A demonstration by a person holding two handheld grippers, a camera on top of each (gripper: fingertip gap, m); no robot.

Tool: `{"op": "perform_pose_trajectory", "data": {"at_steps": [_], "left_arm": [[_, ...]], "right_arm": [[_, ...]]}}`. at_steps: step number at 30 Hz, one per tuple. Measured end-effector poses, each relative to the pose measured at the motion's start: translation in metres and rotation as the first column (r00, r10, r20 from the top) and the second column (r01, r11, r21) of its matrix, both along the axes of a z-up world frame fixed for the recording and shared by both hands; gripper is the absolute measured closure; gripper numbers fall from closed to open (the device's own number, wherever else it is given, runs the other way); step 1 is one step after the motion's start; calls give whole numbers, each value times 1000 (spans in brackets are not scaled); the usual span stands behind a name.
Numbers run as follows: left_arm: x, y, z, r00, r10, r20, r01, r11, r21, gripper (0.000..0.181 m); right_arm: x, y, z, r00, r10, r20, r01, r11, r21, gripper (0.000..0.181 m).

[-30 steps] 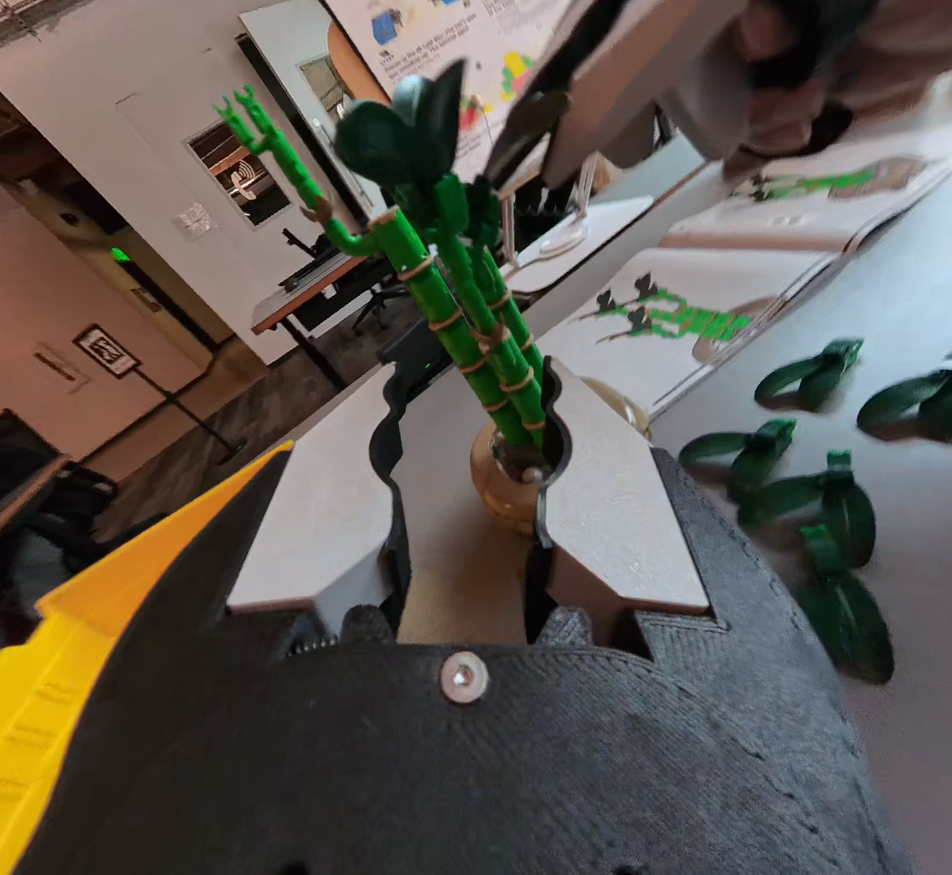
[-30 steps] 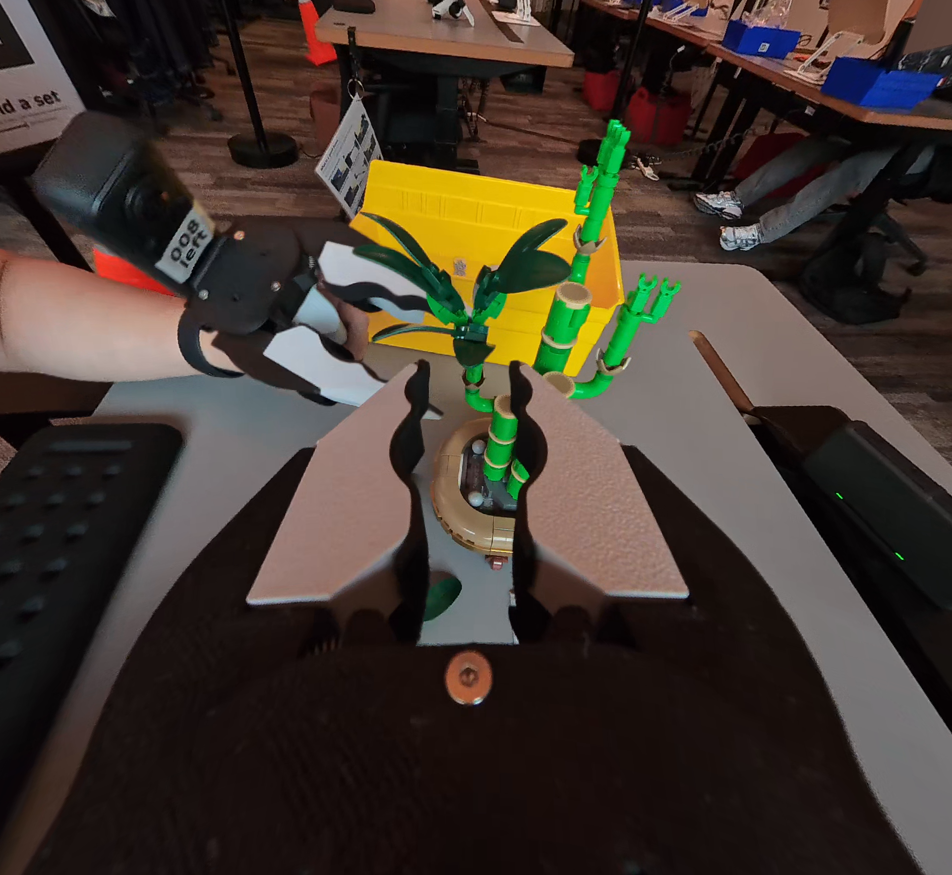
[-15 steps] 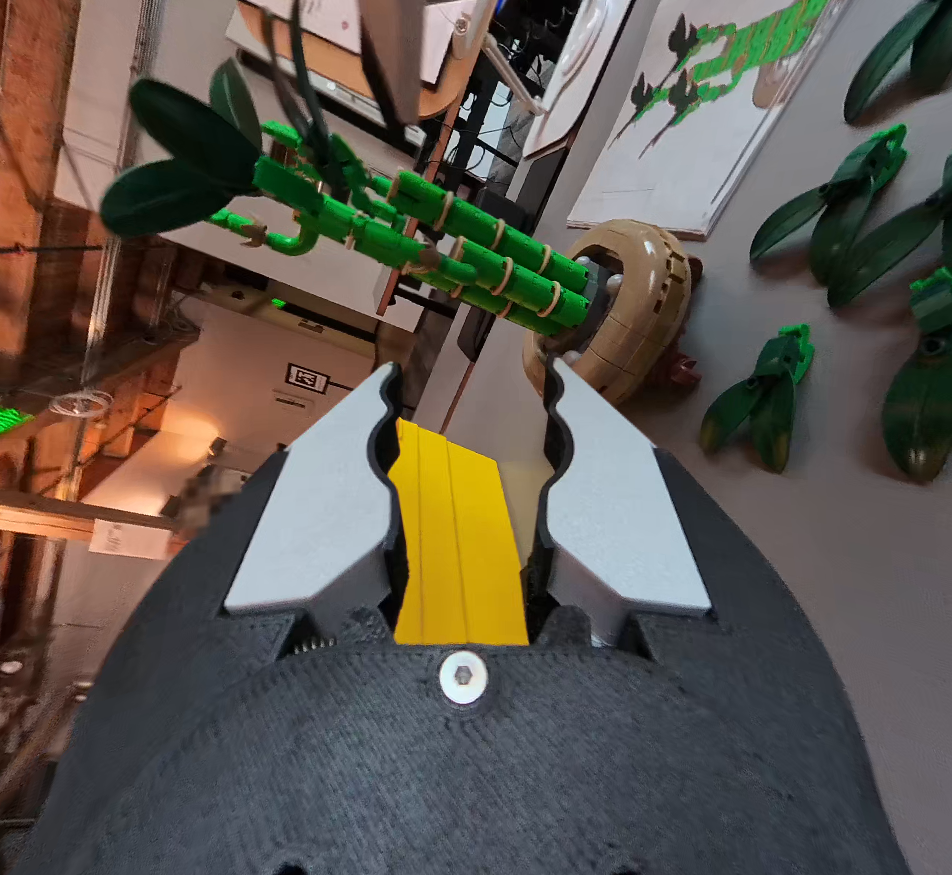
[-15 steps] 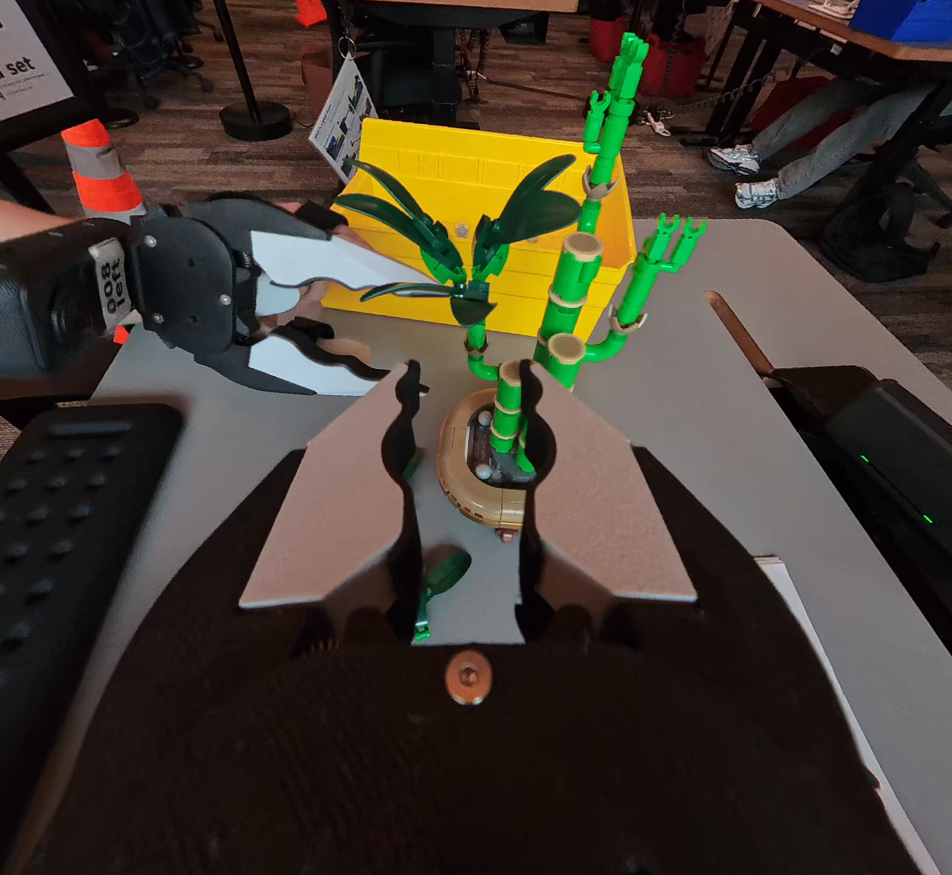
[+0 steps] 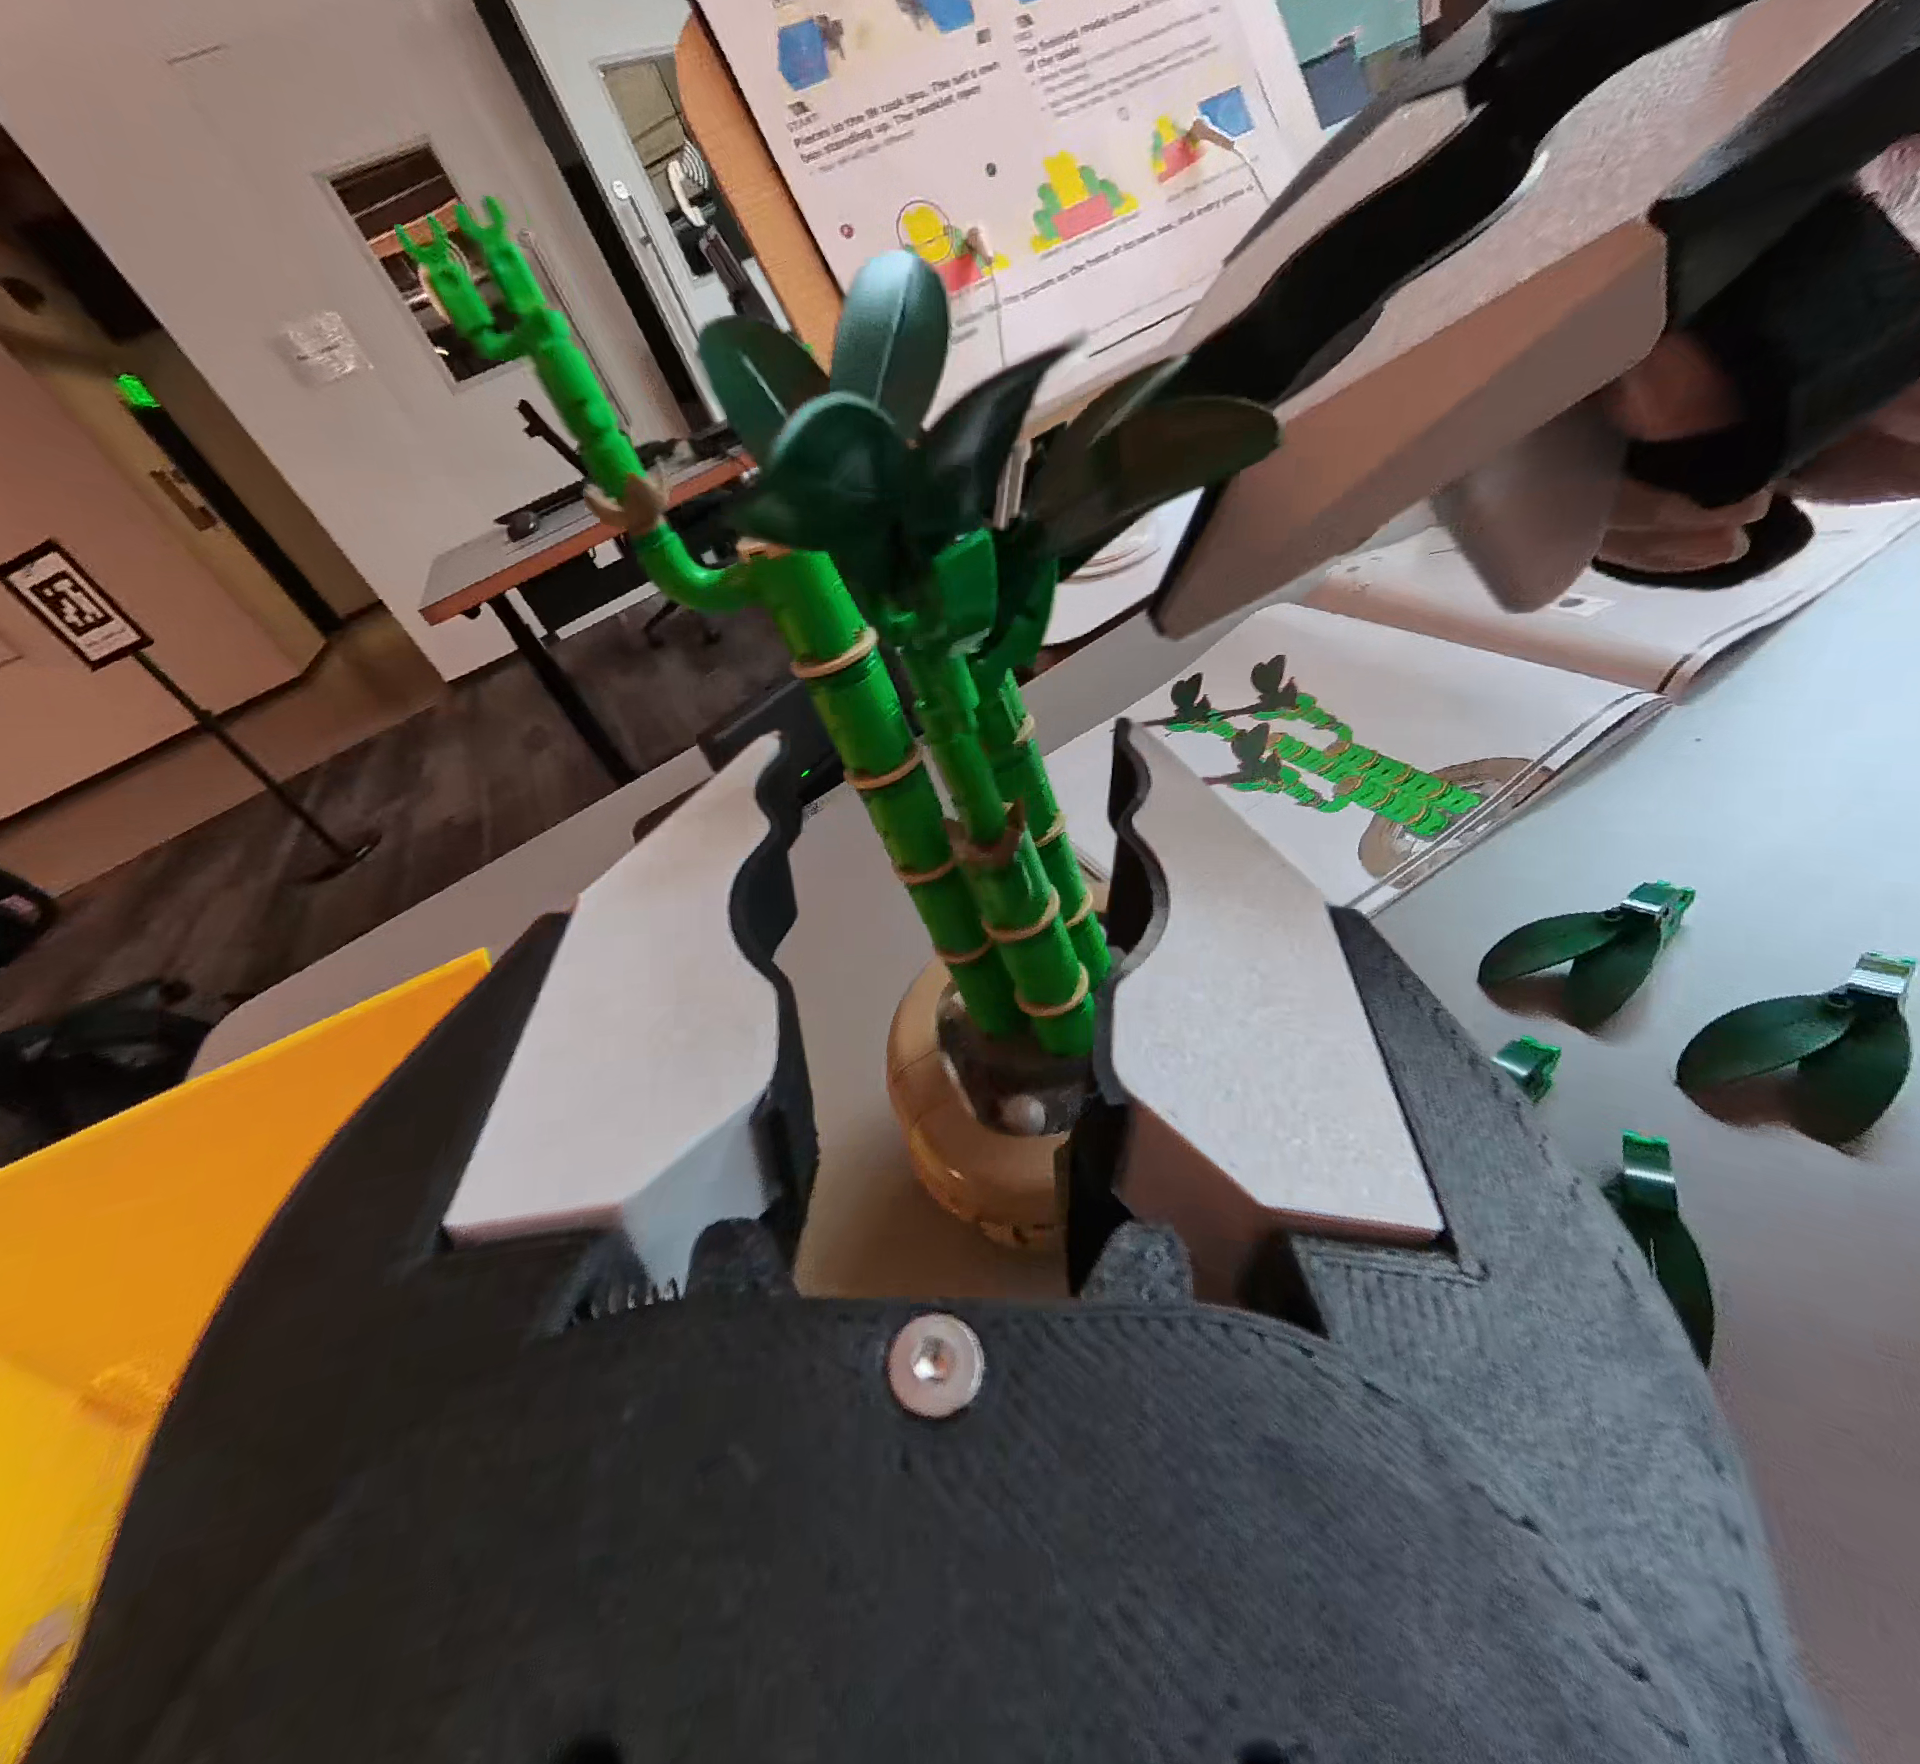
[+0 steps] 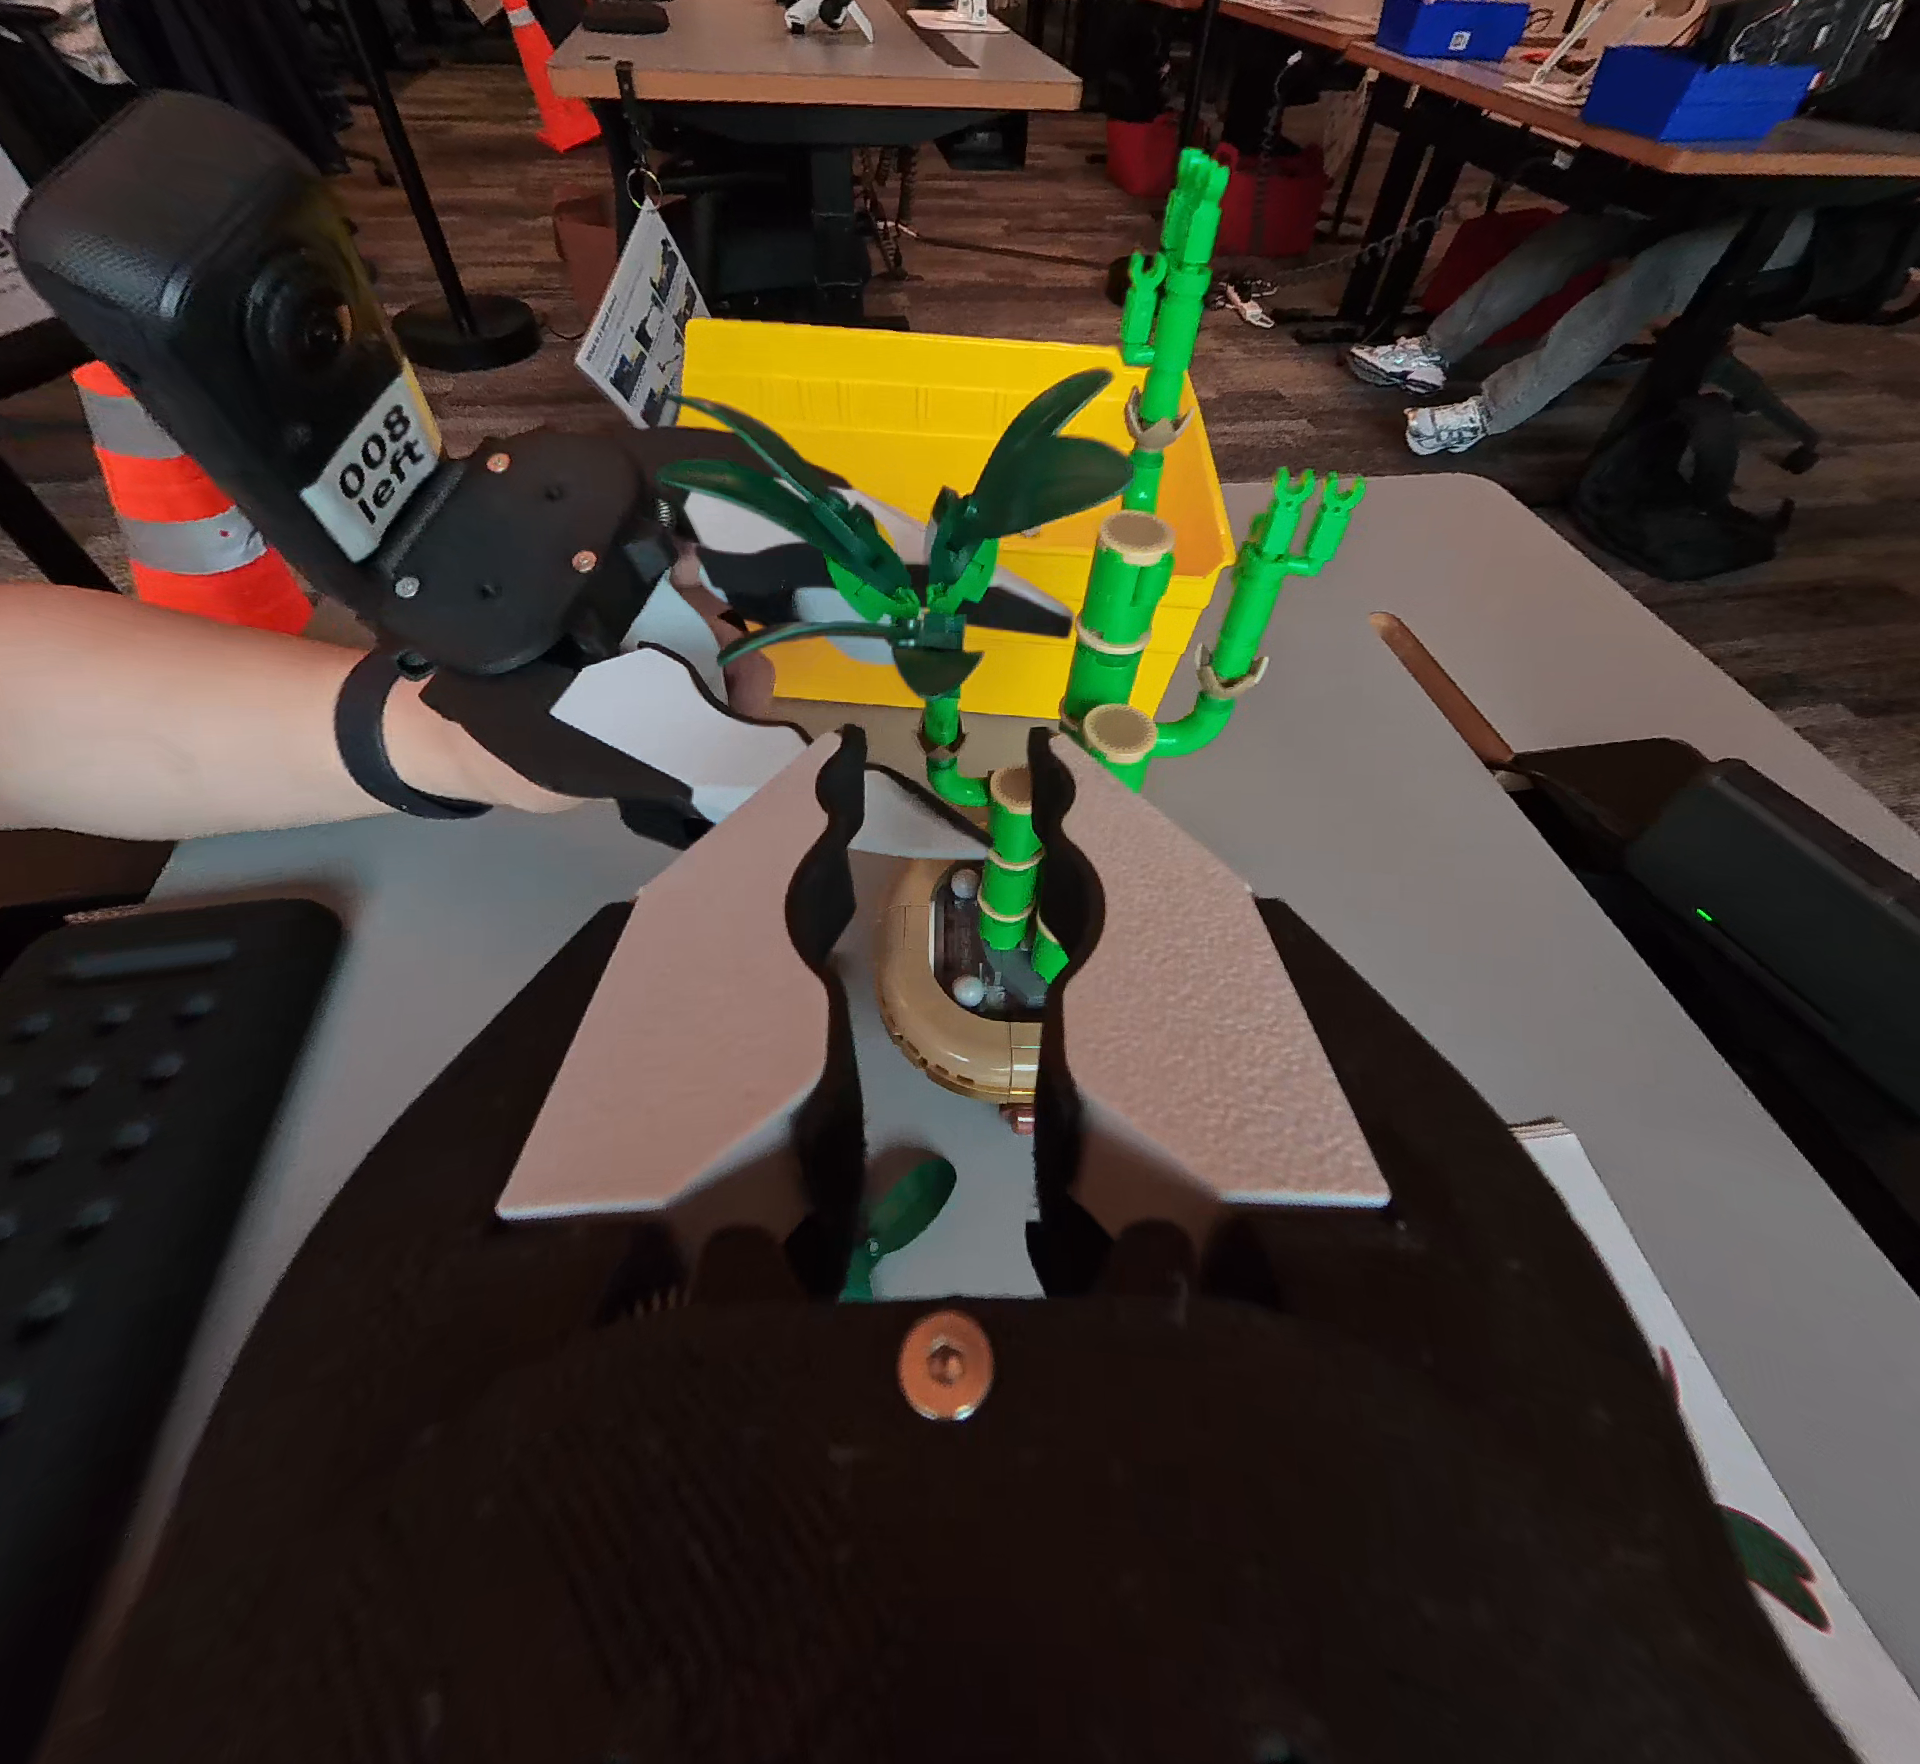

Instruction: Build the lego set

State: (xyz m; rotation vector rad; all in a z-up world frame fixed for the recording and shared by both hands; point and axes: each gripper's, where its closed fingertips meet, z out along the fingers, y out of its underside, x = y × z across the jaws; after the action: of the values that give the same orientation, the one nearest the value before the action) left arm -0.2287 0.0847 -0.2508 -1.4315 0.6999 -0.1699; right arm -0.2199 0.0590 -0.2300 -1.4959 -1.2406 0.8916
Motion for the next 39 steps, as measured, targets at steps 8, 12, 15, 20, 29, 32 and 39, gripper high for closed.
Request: {"op": "perform_pose_trajectory", "data": {"at_steps": [8,12,15,20,29,32,39], "left_arm": [[0,-9,3,999,-18,48,15,997,69,153],[-1,-8,6,999,-13,36,9,995,97,161],[-2,-8,4,1000,-13,27,11,995,97,163],[-2,-7,3,1000,-23,19,21,994,105,166],[0,-7,3,999,-34,21,32,994,106,169],[1,-7,3,999,-35,24,32,993,110,169],[1,-6,3,998,-41,40,37,994,107,169]], "right_arm": [[-5,4,3,994,-71,-84,71,997,-1,155],[-5,5,5,989,-90,-116,88,996,-23,156],[-8,4,4,989,-86,-120,83,996,-29,157],[-13,2,3,989,-85,-122,84,996,-10,157],[-16,5,6,980,-101,-170,101,995,-9,173],[-15,5,5,982,-100,-161,99,995,-13,174],[-15,4,5,985,-86,-150,76,995,-70,172]]}}
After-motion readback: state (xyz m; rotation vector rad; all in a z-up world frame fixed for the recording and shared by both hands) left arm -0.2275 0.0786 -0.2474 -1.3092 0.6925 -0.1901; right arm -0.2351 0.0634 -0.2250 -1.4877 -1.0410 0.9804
